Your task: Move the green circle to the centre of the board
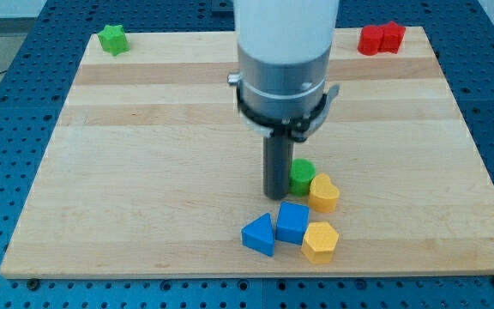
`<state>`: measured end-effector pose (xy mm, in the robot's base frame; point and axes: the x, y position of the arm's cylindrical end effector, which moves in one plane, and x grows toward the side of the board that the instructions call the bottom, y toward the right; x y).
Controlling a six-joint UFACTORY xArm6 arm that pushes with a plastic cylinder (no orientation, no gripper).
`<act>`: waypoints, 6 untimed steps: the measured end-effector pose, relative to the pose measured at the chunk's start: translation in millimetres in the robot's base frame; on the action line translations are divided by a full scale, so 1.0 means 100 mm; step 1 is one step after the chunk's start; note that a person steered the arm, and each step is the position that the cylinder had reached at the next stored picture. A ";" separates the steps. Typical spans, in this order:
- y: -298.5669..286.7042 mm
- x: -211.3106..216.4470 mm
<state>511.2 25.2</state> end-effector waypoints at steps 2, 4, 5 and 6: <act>0.43 -0.34; 0.73 -0.87; 1.54 -0.87; 2.15 -0.20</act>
<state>490.9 240.5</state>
